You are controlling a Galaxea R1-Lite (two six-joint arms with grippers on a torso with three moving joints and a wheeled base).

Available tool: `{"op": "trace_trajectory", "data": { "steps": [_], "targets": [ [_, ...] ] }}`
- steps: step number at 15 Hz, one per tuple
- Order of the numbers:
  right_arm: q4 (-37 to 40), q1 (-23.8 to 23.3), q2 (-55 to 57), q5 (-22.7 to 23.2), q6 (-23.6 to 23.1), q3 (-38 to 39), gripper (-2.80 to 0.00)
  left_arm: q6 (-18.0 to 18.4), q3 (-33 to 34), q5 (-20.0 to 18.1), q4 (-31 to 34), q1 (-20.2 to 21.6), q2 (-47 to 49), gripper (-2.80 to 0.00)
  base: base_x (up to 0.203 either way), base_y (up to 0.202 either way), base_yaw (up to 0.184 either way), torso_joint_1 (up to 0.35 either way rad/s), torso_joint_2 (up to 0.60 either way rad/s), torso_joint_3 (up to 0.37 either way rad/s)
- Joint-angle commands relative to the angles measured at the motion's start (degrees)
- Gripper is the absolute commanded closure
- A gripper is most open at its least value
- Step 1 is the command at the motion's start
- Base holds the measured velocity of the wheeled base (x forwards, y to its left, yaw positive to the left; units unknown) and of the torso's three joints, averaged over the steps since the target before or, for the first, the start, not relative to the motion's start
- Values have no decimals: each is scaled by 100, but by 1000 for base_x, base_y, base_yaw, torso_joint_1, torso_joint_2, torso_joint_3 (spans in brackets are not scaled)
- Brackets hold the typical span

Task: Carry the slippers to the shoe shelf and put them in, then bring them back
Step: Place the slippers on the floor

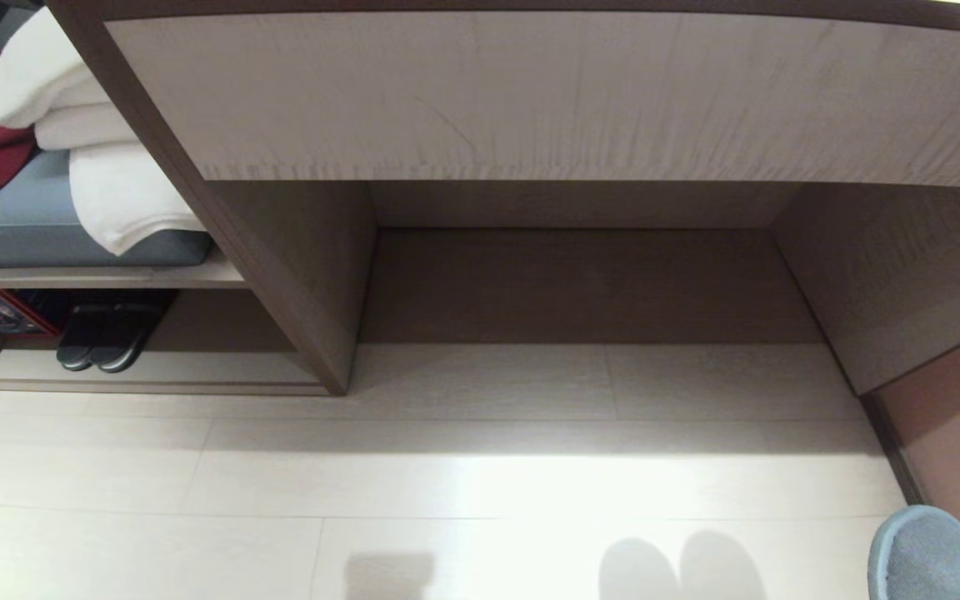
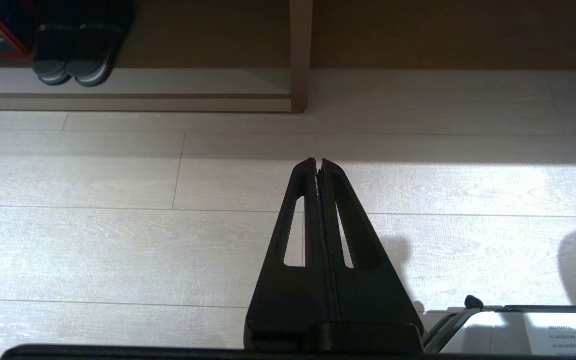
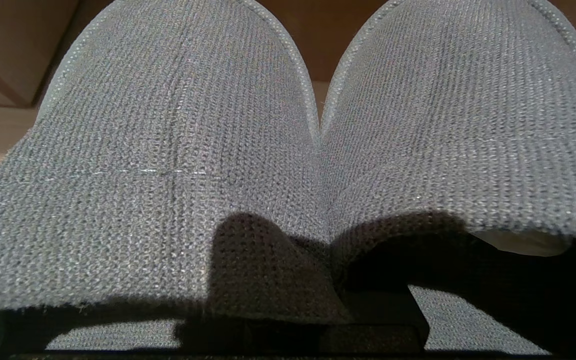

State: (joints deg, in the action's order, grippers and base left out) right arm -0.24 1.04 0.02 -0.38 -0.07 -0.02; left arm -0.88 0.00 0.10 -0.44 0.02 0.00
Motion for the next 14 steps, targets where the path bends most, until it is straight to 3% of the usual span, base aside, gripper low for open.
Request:
{"op": "trace_trajectory", "data": {
  "steps": [1, 14],
  "targets": [
    [-2, 2, -2, -4, -1, 1, 0, -6, 0, -1, 0, -2, 0, 0, 0, 0, 0, 4, 3, -195],
    [-2, 2, -2, 0, -1, -4, 0, -18, 0, -1, 0, -2, 0, 0, 0, 0, 0, 2, 3, -197]
  ]
}}
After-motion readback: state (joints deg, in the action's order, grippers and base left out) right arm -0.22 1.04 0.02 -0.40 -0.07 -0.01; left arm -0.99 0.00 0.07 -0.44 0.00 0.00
